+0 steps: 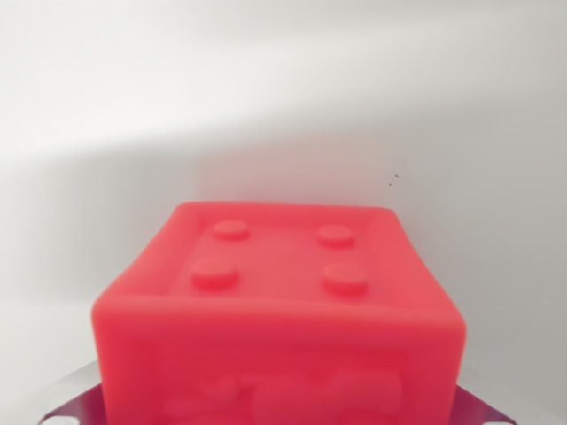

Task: Destack cube

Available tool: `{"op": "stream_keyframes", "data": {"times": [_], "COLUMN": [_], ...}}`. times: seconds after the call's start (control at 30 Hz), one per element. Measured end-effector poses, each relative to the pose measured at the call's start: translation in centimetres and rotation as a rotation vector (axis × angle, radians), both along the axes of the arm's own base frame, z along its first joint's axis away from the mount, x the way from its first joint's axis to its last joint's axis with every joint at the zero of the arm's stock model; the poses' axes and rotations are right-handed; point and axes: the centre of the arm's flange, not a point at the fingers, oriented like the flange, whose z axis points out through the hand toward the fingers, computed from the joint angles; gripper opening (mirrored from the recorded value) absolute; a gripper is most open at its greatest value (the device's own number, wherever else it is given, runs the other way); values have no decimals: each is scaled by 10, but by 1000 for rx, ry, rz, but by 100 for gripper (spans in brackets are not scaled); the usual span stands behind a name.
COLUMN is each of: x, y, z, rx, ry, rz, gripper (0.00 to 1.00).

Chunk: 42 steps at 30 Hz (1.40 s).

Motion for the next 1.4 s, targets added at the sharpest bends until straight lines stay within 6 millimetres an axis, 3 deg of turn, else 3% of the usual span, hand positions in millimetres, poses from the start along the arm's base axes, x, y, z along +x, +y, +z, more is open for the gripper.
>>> {"op": "stream_keyframes", "data": {"times": [0.37, 0.4, 1.4], "x": [0, 0, 1], "y": [0, 0, 0], "z": [-6, -6, -7], "rx": [0, -1, 0], "ry": [-2, -2, -3], "rz": [0, 0, 0], "gripper": [0, 100, 100]}}
